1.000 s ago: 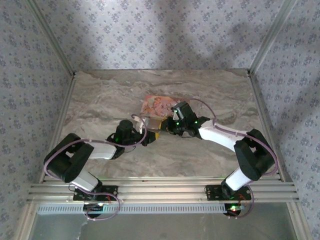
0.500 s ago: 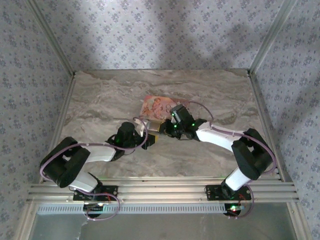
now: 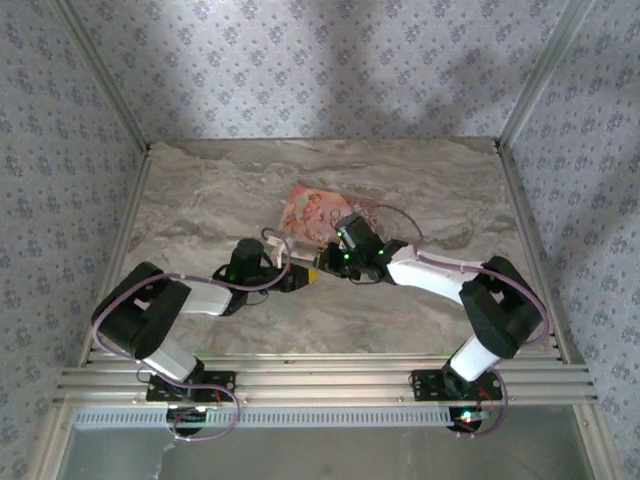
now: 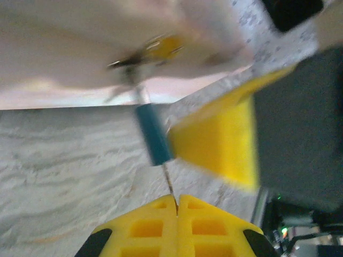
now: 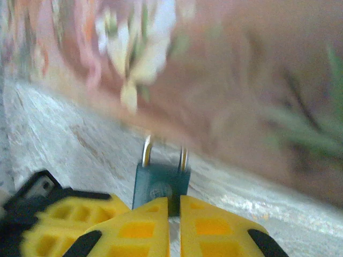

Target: Unlock a padlock with a key

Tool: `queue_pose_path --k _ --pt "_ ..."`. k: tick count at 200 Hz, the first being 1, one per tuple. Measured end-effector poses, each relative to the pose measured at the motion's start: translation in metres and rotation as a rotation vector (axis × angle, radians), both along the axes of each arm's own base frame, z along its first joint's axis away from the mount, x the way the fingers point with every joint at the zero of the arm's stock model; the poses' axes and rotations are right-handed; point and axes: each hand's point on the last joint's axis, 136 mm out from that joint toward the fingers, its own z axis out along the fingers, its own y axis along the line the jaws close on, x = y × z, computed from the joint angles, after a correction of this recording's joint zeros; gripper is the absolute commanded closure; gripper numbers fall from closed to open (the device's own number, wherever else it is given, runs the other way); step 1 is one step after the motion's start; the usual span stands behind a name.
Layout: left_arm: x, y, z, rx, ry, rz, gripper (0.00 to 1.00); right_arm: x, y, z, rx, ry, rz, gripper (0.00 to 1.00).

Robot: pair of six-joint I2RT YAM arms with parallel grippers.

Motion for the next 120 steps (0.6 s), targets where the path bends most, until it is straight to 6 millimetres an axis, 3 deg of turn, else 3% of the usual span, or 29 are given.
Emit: queue_pose_path --k 46,85,120 --pt "0.021 -0.005 0.026 -0.066 -0.082 0.023 1.00 -0.021 0.004 -0.018 -0.048 0.037 0.059 1.00" --pt "0.022 0.000 0.011 0.009 -0.101 0.023 1.00 -0.026 -0.004 -0.027 -0.068 0.052 0.042 1.00" --pt "0.022 0.002 0.007 0.037 -0.127 0.022 1.00 -0.017 -0.012 -0.008 -0.051 0.000 -0.034 1.00"
